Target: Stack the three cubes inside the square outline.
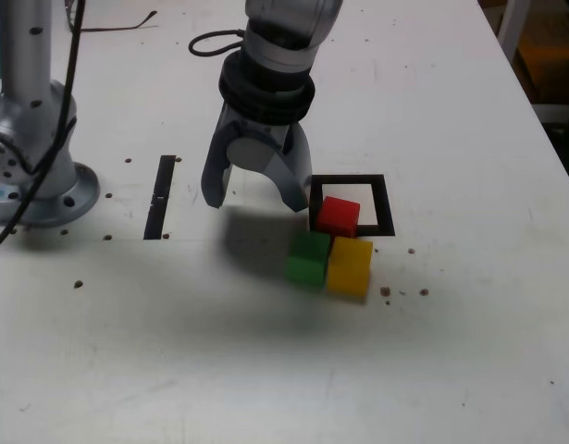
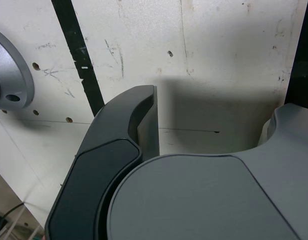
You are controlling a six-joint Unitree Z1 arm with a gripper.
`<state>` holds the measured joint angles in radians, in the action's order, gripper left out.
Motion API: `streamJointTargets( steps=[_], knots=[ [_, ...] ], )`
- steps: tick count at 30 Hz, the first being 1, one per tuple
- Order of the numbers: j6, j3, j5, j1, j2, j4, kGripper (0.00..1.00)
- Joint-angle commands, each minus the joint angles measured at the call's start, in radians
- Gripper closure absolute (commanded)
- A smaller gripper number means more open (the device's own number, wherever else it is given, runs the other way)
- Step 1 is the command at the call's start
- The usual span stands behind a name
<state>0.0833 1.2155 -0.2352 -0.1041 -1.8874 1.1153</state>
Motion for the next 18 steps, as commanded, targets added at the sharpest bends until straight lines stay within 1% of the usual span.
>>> streamJointTargets(
  steps=[1, 8, 12, 15, 18],
  knots=[
    [-0.002, -0.001, -0.001, 0.001, -0.006, 0.002, 0.17],
    [-0.002, -0.001, 0.0, 0.001, -0.002, 0.002, 0.17],
    [-0.002, 0.014, 0.008, 0.001, -0.001, 0.002, 0.17],
    [-0.002, 0.042, 0.028, 0.001, -0.005, 0.003, 0.17],
    [-0.003, 0.084, 0.064, 0.004, -0.015, 0.009, 0.17]
  ],
)
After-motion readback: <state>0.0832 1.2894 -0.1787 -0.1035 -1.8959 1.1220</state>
